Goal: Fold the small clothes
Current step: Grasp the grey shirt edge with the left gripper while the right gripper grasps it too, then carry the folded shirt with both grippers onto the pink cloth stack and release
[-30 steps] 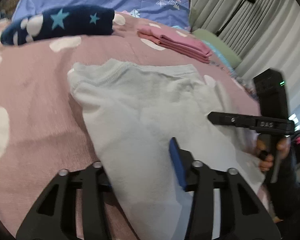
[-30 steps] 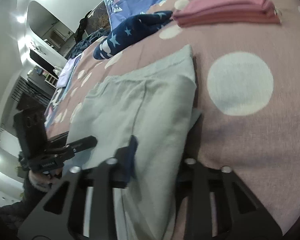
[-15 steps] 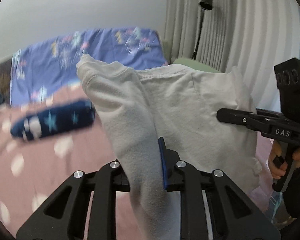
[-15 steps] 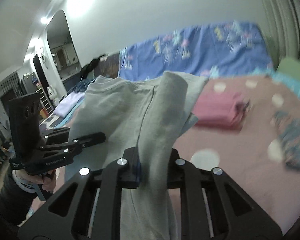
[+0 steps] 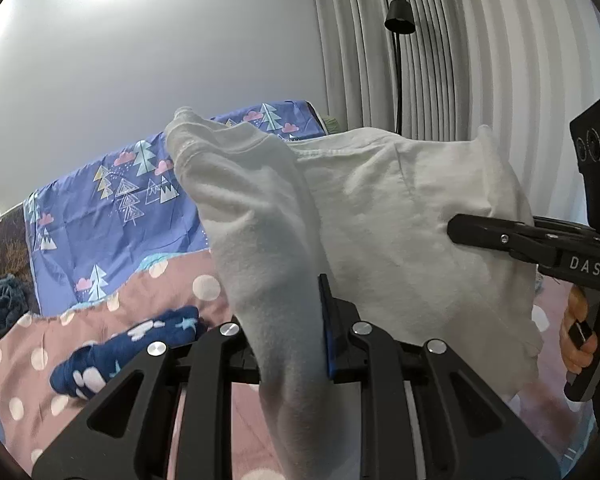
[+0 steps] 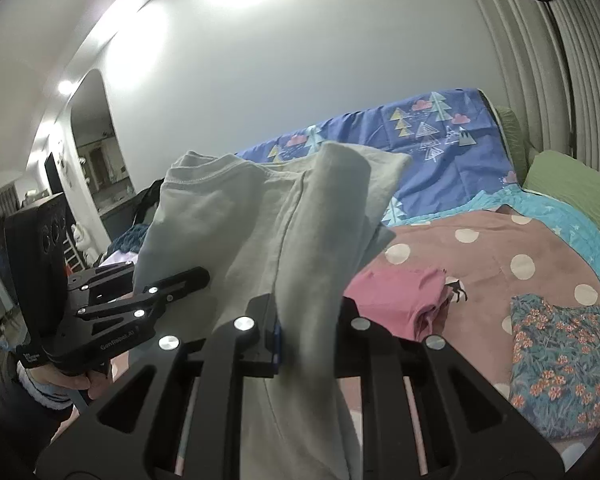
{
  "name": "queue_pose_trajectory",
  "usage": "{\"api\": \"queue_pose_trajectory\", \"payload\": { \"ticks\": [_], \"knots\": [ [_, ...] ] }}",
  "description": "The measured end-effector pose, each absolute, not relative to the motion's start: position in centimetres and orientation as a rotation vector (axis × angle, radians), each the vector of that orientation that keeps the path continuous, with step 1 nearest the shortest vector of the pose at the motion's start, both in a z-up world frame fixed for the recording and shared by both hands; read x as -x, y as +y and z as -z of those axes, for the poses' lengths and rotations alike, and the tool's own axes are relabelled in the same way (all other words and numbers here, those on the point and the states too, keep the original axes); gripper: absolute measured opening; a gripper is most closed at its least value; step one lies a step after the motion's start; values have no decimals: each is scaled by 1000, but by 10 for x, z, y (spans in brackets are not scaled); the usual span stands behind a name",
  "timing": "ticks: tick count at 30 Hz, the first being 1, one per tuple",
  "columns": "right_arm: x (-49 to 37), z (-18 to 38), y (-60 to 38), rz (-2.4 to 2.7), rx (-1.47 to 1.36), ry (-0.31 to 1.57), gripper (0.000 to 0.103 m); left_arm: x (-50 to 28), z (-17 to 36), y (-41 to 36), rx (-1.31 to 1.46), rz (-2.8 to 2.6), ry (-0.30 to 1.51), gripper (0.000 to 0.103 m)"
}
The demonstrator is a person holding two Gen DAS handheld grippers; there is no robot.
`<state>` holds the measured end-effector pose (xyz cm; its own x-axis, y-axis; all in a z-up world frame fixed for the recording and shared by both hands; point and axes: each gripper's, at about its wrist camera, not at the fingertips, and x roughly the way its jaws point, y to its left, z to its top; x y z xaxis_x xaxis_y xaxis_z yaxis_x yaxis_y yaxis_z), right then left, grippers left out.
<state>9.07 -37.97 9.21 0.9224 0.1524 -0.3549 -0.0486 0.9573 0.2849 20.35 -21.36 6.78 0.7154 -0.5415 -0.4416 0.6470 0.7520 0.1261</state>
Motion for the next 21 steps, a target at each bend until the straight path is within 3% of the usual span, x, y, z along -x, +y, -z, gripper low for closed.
{"api": "queue_pose_trajectory", "payload": {
  "ticks": [21],
  "knots": [
    [-183, -55, -419, 34, -243, 373, 15, -307, -39, -295, -395, 626, 401, 21]
  ]
}}
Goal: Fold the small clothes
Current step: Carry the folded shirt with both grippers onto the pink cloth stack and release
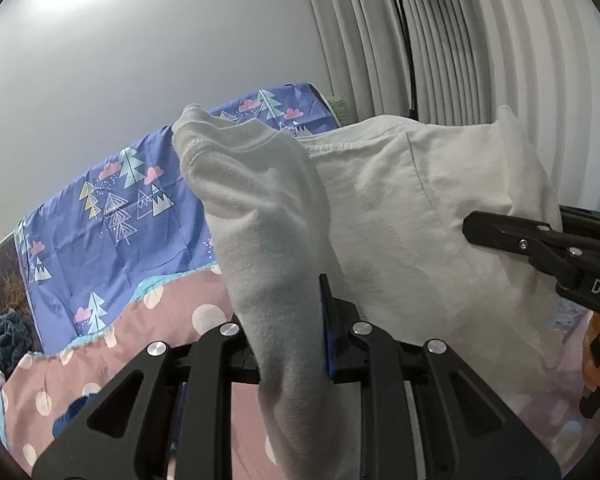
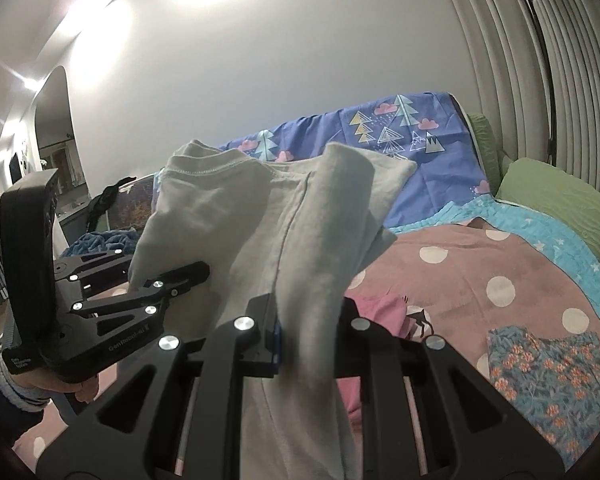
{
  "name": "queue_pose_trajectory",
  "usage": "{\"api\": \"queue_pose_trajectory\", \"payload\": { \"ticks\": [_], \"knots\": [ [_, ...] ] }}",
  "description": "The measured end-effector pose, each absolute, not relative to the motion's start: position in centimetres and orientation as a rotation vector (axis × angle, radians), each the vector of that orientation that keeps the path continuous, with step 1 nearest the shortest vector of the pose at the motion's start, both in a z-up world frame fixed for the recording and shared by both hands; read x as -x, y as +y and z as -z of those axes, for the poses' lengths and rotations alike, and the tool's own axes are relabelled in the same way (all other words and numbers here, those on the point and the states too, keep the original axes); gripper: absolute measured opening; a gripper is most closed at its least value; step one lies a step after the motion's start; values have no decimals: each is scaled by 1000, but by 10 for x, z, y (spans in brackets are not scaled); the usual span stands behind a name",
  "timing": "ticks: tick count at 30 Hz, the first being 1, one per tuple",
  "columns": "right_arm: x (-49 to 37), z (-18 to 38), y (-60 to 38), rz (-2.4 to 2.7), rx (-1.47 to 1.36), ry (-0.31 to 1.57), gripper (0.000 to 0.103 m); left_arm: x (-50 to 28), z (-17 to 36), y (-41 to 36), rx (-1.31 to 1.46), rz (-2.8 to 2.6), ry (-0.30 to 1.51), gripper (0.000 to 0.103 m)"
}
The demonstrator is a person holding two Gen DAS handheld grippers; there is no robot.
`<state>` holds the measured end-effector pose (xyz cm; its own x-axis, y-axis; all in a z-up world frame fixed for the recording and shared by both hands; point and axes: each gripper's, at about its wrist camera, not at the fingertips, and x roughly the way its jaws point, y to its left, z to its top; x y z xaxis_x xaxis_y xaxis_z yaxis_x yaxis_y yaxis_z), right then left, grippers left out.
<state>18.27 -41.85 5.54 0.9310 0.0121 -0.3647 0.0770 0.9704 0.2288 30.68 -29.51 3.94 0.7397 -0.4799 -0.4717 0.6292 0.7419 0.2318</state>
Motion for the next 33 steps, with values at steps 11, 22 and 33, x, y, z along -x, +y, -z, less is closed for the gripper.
{"api": "queue_pose_trajectory", "payload": {
  "ticks": [11, 22, 33],
  "knots": [
    [-279, -9, -464, 78, -315, 477, 20, -398, 0, -334, -476, 520, 427, 41],
    [-263, 118, -496, 278, -434, 796, 59, -409, 120, -292, -569, 451, 658, 70],
    [-133, 85, -433, 291, -266, 664, 81, -290, 79, -253, -378, 509, 581, 96]
  ]
}}
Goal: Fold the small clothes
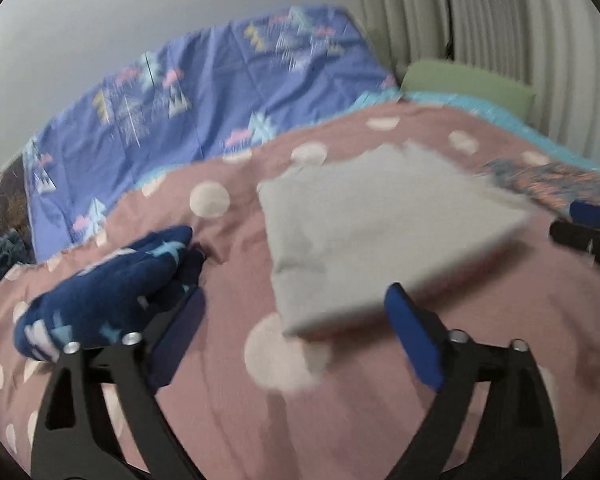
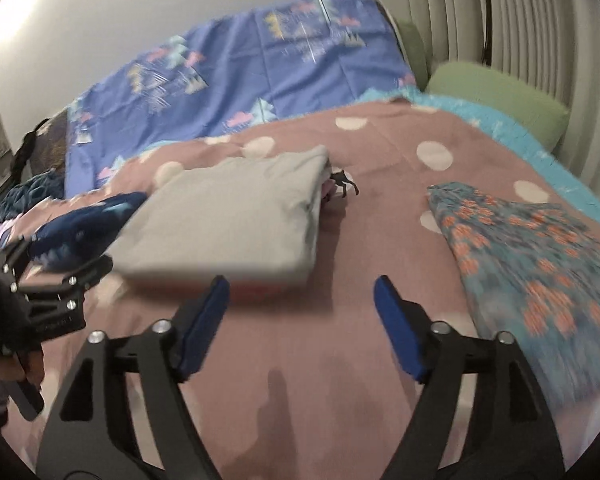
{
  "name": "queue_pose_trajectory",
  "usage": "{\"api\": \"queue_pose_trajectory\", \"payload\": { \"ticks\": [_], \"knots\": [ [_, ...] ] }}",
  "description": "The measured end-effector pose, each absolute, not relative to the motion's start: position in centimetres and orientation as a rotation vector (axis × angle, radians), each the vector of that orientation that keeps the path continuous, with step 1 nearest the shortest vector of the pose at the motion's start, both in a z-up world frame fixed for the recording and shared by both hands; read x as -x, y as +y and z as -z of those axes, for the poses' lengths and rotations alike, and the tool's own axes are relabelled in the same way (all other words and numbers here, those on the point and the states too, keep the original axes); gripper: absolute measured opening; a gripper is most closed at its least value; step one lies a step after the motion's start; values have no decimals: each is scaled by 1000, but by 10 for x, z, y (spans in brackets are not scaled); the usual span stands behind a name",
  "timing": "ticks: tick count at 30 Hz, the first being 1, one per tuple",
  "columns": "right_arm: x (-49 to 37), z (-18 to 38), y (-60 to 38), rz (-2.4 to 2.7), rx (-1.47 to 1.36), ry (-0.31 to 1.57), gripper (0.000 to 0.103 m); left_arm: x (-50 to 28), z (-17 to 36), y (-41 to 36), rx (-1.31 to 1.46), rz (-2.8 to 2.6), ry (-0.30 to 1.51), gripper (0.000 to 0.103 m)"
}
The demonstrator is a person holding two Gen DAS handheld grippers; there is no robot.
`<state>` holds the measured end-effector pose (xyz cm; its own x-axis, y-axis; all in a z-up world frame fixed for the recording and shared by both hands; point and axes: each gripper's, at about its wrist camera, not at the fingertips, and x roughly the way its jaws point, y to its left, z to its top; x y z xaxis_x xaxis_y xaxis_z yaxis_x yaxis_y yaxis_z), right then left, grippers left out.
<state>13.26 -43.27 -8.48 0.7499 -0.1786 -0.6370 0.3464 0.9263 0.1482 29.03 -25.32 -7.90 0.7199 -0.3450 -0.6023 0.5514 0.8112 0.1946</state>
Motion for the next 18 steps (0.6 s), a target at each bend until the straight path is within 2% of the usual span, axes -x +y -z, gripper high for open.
{"api": "queue_pose_trajectory", "payload": {
  "ticks": [3, 10, 18],
  "knots": [
    [-79, 67, -409, 292, -249, 597, 89, -236, 50, -242, -337, 542, 515, 102],
    [26, 12, -376, 454, -218, 405, 101, -142, 1, -212, -265, 579, 423, 102],
    [86, -32, -327, 484, -74, 340, 101, -51, -37, -176, -229, 496, 292, 102]
  ]
}}
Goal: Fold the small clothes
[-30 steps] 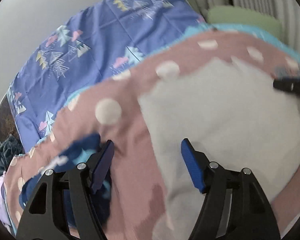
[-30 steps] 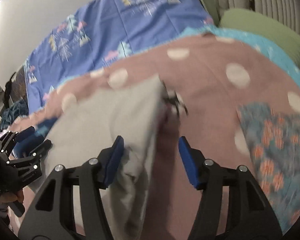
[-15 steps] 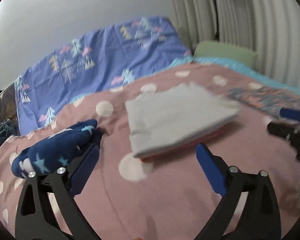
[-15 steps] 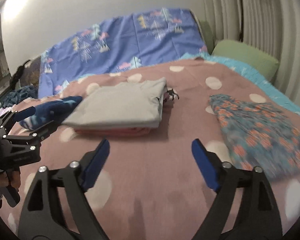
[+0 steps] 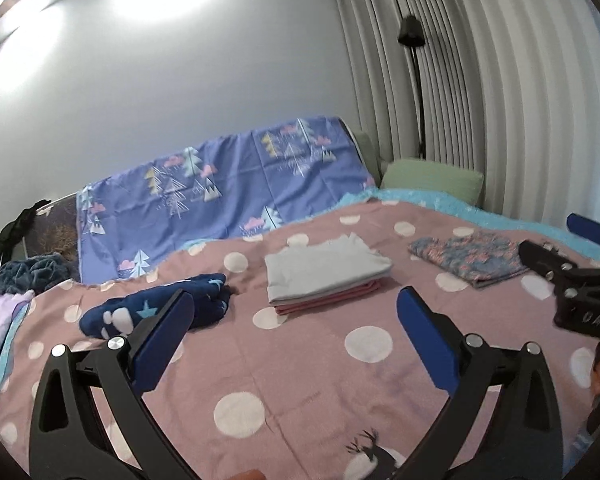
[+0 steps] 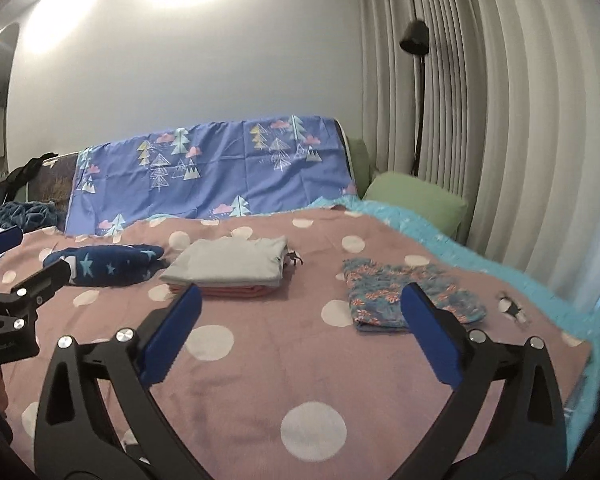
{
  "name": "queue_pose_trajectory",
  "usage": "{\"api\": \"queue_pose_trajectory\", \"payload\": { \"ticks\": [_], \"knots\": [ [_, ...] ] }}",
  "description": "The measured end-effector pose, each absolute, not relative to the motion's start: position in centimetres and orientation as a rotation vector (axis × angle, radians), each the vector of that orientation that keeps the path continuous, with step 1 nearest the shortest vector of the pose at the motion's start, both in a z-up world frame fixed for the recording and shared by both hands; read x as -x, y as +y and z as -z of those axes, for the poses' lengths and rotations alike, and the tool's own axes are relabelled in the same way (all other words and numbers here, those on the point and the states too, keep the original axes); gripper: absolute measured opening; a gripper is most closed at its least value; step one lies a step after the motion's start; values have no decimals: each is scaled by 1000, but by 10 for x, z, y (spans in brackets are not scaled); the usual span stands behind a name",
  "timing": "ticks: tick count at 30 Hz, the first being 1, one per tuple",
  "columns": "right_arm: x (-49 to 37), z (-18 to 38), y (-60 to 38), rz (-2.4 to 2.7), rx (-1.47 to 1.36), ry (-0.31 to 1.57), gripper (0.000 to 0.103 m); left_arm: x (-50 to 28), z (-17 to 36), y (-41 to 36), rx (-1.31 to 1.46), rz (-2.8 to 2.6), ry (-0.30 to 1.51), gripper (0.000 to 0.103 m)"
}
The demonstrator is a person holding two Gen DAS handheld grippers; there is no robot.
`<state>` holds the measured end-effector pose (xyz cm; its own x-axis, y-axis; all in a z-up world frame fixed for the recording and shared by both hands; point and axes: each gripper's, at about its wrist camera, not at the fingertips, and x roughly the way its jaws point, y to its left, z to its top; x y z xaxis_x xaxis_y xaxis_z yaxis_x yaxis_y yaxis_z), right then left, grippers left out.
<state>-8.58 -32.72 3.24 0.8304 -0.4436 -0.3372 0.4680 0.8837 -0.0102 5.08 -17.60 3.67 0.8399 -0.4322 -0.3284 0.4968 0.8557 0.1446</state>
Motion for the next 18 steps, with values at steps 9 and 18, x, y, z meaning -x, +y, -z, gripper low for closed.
{"api": "queue_pose_trajectory", "payload": {
  "ticks": [9, 18],
  "knots": [
    [122, -52, -291, 432, -120, 310, 101, -1, -44, -126, -140, 427, 305, 102],
    [135, -53, -262, 423, -89, 330, 101, 15, -33, -89, -76, 376, 357, 102]
  ]
}}
